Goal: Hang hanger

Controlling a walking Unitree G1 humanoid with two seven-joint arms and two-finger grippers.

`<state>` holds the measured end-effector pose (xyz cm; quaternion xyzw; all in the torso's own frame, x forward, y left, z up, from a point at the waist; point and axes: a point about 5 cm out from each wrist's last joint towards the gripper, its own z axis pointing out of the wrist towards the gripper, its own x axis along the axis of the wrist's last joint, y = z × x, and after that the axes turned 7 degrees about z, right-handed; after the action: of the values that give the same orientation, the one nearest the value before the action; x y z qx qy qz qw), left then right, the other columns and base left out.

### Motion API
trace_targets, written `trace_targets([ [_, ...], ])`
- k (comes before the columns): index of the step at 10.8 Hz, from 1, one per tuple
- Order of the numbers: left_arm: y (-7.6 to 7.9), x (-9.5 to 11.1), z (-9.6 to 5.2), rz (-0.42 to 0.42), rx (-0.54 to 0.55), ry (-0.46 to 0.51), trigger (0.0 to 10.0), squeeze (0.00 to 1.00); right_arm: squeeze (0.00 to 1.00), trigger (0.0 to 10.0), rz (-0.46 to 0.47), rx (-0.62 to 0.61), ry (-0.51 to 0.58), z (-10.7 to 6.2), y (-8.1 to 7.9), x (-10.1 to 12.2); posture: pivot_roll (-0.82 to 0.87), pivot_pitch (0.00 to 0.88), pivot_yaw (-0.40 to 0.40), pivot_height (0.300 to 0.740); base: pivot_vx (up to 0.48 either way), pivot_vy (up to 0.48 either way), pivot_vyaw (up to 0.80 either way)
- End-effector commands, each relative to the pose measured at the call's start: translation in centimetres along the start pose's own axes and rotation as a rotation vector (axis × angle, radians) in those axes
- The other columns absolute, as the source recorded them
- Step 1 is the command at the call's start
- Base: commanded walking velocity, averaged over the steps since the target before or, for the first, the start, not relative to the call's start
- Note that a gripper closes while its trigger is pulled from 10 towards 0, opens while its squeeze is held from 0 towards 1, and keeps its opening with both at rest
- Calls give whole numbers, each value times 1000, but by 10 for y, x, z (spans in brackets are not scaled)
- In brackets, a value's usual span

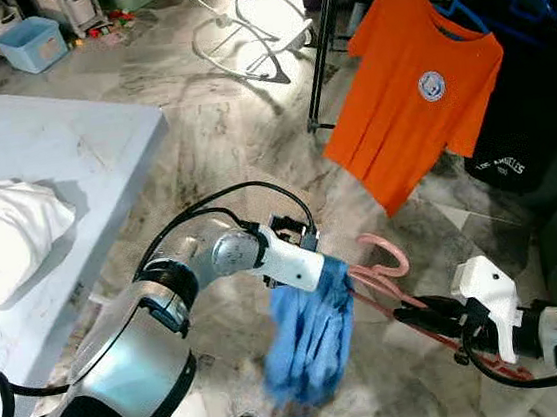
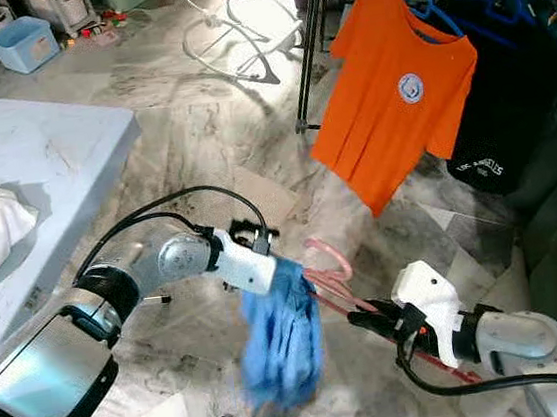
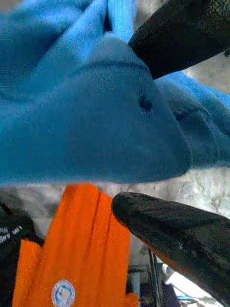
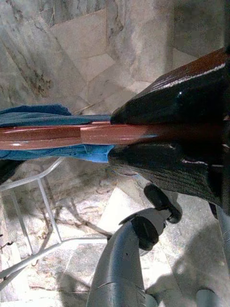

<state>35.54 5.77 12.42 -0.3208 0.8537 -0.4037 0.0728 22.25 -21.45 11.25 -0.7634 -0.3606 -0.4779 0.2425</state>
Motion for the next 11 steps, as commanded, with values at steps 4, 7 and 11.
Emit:
trace_targets([
  [4, -6, 3, -2, 23, -69, 22, 0, 0, 0, 10000, -62, -15, -29, 5, 3, 0, 55, 155, -60, 740, 0, 0, 0],
  [7, -7, 6, 0, 29, -72, 33, 0, 0, 0, 10000, -59, 1, -33, 9, 1, -2, 55, 156, -58, 740, 0, 0, 0],
  [11, 6, 11, 7, 50, -131, 38, 0, 0, 0, 10000, -80, 9, -9, 12, 1, 7, 50, 153, -57, 740, 0, 0, 0],
])
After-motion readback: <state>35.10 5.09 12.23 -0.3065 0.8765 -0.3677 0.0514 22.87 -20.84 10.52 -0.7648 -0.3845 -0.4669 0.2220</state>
